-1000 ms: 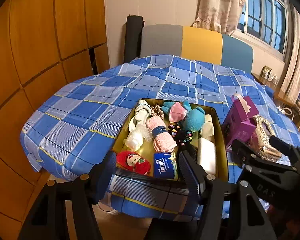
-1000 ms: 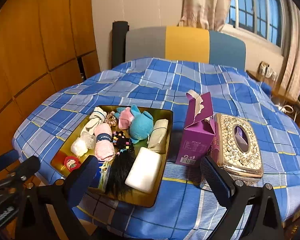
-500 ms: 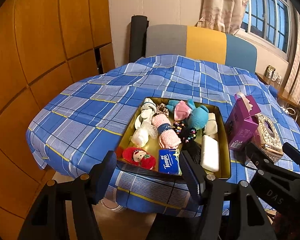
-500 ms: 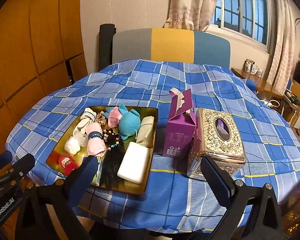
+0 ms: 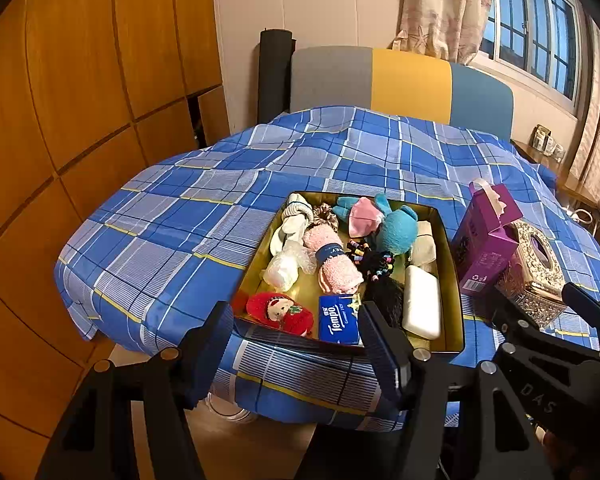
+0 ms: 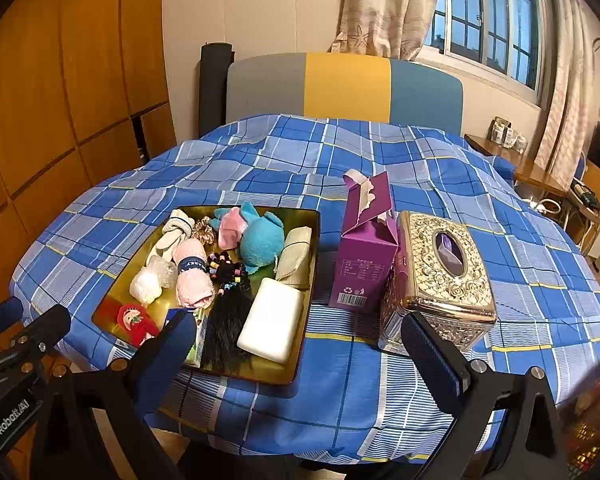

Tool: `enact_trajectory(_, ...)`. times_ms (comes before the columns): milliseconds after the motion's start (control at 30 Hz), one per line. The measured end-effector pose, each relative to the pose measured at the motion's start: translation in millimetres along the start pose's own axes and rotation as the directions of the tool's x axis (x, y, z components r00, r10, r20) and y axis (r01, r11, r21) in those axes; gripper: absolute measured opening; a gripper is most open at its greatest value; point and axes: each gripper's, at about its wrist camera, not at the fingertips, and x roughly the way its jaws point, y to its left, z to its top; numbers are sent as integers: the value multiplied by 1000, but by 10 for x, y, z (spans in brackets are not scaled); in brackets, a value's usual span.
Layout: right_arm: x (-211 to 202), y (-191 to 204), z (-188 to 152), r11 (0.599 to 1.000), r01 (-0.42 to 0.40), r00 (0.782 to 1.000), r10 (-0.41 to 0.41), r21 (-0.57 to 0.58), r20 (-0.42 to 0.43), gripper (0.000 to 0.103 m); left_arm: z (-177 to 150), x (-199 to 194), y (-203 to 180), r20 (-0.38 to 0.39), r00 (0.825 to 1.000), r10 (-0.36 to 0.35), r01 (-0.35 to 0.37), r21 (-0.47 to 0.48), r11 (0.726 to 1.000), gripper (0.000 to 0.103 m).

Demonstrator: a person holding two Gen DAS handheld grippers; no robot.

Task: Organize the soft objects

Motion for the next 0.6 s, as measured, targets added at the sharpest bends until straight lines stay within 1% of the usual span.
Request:
enact_trajectory(200, 16, -15, -5, 1000, 10, 1000, -10, 7, -2, 103, -5, 28, -6, -12, 1000, -5, 5, 4, 1000, 66)
enact_trajectory(600, 37, -4, -16, 1000, 6, 1000, -6, 0, -11, 103, -8, 25, -11, -15, 1000, -5, 5, 12, 1000, 66)
